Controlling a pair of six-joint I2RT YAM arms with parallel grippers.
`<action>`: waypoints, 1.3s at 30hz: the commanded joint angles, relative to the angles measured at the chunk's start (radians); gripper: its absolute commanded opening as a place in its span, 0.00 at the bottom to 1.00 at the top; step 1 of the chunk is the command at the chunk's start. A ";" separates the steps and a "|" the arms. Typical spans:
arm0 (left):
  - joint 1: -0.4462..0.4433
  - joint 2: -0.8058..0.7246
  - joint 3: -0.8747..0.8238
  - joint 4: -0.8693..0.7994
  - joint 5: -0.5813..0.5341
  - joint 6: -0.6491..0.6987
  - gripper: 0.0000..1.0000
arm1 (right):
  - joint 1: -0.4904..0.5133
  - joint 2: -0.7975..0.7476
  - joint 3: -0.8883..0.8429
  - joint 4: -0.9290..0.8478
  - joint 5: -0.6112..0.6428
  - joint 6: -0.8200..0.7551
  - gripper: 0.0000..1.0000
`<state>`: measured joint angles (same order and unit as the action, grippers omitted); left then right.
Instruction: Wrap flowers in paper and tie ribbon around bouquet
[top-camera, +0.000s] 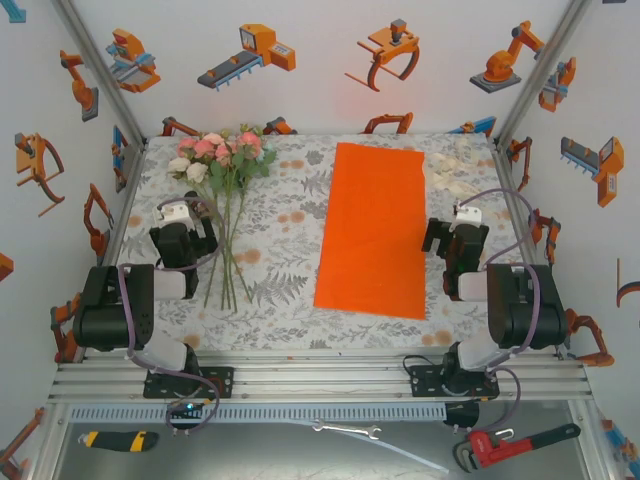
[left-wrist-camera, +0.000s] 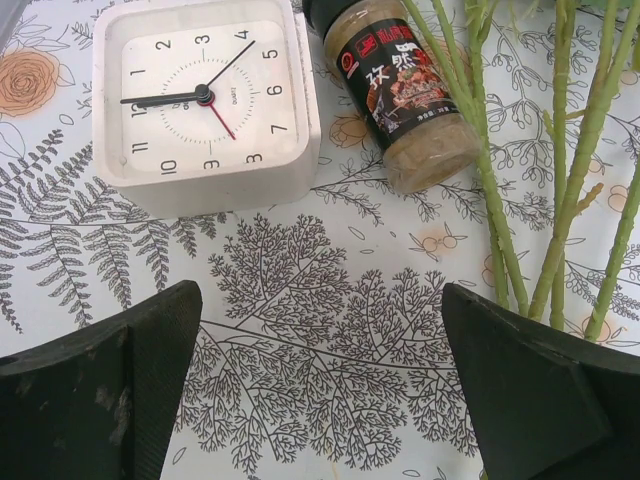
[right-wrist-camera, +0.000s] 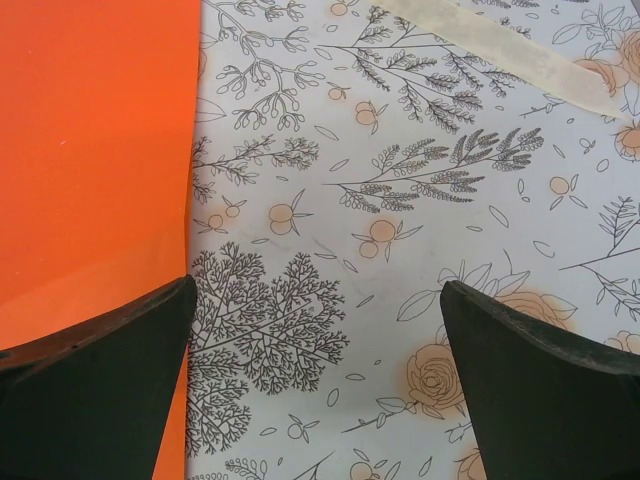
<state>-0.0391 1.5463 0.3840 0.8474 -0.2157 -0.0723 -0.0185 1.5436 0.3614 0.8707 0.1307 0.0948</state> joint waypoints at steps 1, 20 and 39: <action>-0.005 -0.004 0.008 0.019 0.007 0.008 0.97 | -0.006 0.000 0.011 0.025 0.012 -0.006 0.99; -0.005 -0.003 0.010 0.018 0.008 0.009 0.97 | -0.006 0.000 0.010 0.025 0.010 -0.006 0.99; -0.030 -0.542 0.346 -0.864 0.132 -0.366 0.97 | -0.006 -0.588 0.428 -1.194 -0.156 0.352 0.96</action>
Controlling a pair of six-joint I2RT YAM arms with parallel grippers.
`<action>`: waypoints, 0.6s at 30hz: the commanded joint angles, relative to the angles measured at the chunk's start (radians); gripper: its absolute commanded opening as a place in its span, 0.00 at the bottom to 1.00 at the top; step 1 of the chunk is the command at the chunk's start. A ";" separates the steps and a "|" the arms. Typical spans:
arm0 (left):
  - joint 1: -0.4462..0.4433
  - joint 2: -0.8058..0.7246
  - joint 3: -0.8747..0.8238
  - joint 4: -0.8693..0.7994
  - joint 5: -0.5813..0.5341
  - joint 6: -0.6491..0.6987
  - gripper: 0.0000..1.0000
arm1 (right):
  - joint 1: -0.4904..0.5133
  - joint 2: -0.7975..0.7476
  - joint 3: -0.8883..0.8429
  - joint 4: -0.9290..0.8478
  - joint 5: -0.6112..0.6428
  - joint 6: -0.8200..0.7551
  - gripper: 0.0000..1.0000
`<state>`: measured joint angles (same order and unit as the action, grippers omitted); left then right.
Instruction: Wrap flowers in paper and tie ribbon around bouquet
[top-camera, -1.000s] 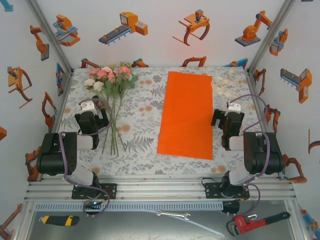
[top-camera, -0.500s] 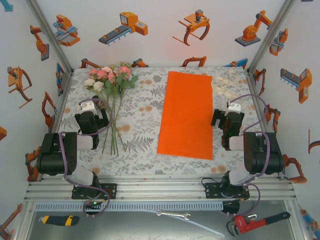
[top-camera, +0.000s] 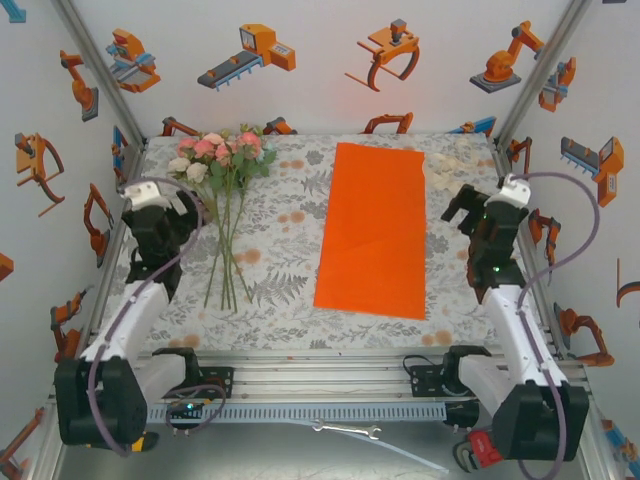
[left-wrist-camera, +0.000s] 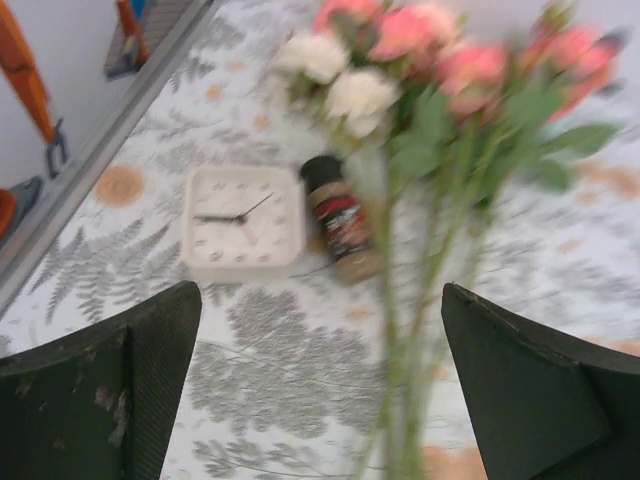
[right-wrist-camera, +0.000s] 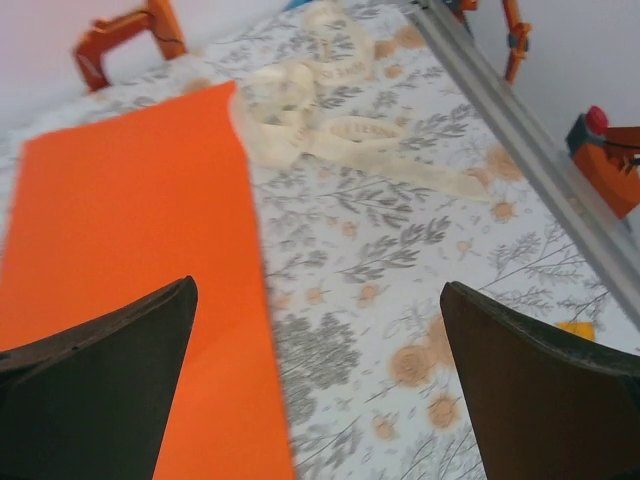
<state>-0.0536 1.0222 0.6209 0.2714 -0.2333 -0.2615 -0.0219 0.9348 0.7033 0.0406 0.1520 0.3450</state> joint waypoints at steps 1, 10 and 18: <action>-0.031 0.006 0.163 -0.331 0.242 -0.218 0.97 | -0.003 0.052 0.136 -0.428 -0.252 0.110 0.94; -0.430 0.361 0.511 -0.538 0.328 -0.170 0.97 | -0.003 0.328 0.348 -0.681 -0.384 0.136 0.88; -0.579 0.617 0.585 -0.499 0.299 -0.172 0.97 | -0.019 0.580 0.393 -0.525 -0.411 0.096 0.91</action>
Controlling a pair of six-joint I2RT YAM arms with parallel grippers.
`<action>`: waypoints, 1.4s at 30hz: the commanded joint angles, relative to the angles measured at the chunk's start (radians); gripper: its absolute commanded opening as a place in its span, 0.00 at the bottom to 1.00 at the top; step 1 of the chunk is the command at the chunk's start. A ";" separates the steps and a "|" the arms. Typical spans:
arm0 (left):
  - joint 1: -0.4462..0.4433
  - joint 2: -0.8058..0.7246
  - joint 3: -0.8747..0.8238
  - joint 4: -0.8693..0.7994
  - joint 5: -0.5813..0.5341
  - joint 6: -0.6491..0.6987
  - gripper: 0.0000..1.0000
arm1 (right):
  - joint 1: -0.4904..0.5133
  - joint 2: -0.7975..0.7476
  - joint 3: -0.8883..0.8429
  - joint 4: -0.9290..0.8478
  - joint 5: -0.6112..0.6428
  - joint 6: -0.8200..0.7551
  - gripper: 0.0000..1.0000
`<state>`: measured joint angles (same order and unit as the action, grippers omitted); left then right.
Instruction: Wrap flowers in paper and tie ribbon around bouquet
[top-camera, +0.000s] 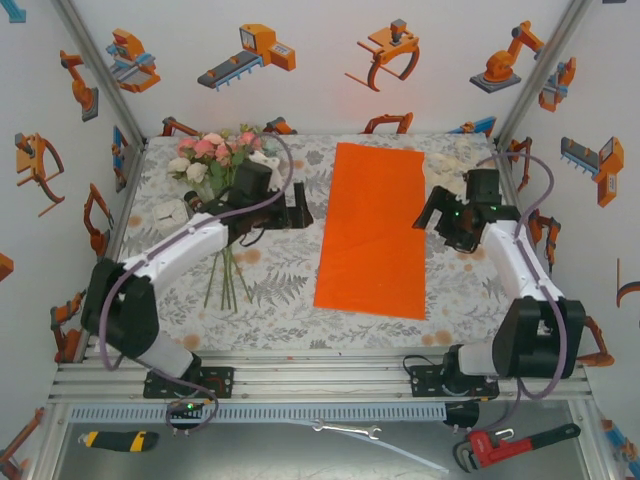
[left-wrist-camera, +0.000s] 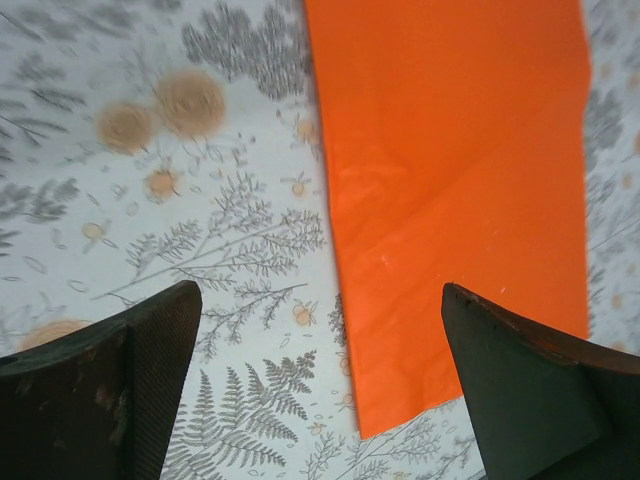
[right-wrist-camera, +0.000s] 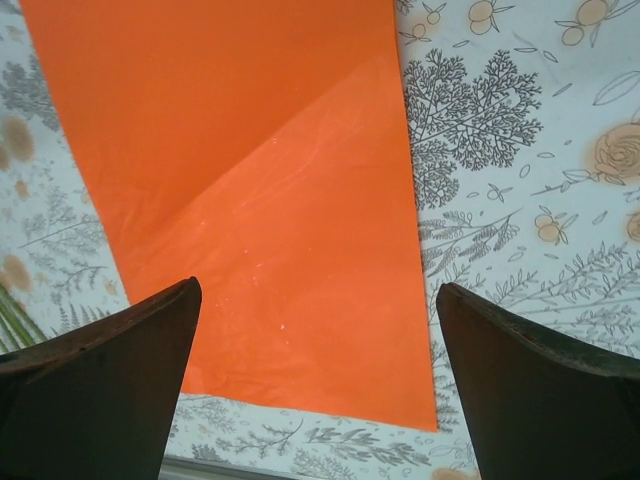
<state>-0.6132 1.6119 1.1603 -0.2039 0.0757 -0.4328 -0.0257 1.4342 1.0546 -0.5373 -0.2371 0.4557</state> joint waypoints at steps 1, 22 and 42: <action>-0.026 0.048 0.045 -0.016 -0.010 -0.001 0.97 | -0.019 0.118 0.055 0.078 -0.040 -0.017 0.91; -0.075 0.244 0.063 0.087 0.001 0.050 0.98 | -0.028 0.474 0.189 0.245 -0.121 -0.014 0.71; -0.088 0.327 0.052 0.136 0.005 0.040 1.00 | -0.029 0.447 0.159 0.340 -0.227 0.044 0.46</action>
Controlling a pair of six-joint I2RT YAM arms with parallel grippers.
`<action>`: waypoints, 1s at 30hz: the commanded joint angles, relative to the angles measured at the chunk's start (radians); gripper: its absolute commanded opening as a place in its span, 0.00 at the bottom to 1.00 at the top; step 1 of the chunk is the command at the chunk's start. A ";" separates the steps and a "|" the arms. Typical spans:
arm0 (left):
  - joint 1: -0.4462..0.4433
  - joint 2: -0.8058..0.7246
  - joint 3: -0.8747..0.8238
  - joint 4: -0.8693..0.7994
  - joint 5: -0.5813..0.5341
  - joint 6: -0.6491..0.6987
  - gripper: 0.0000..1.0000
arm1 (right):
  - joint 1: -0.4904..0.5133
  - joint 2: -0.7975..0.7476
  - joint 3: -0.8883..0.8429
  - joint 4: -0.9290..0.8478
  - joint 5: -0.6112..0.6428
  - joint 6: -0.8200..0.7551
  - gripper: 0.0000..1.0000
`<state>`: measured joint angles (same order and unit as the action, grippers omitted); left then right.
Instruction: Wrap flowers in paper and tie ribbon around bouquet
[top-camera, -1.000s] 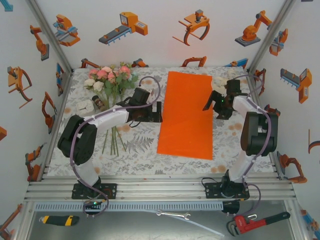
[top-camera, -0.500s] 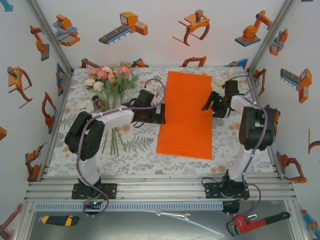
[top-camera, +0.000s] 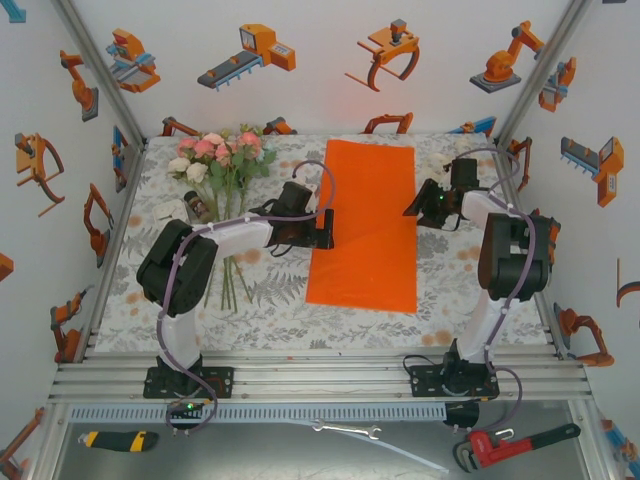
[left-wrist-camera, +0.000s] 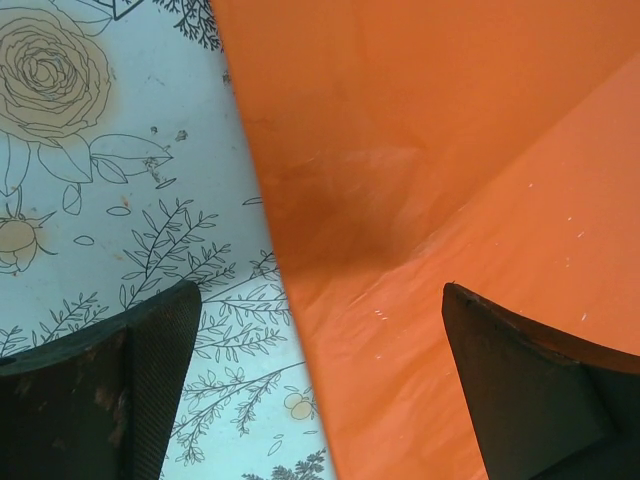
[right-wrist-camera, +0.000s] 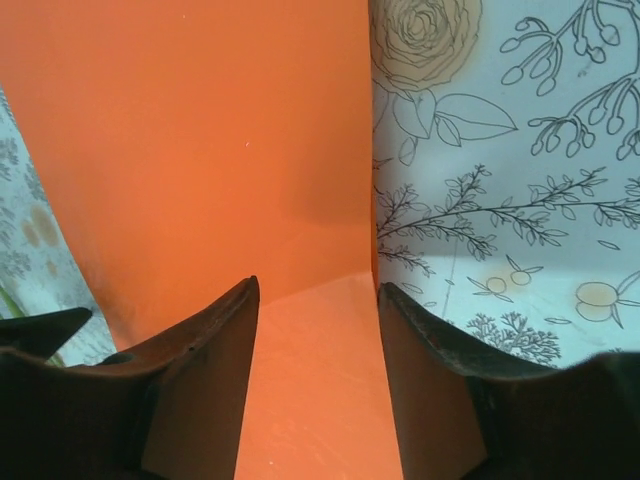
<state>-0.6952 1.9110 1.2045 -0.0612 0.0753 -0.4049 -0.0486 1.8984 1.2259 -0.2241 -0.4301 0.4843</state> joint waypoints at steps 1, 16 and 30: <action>-0.005 0.031 0.009 -0.008 0.005 0.014 1.00 | -0.006 -0.019 -0.015 0.029 -0.040 0.017 0.45; -0.005 0.059 -0.003 0.027 0.013 0.015 1.00 | -0.006 -0.017 -0.103 0.194 -0.195 0.082 0.38; -0.006 0.066 -0.002 0.048 0.036 0.009 1.00 | -0.007 -0.050 -0.226 0.418 -0.288 0.204 0.41</action>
<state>-0.6952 1.9373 1.2072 0.0235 0.0799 -0.4026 -0.0502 1.8957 1.0195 0.1295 -0.6846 0.6628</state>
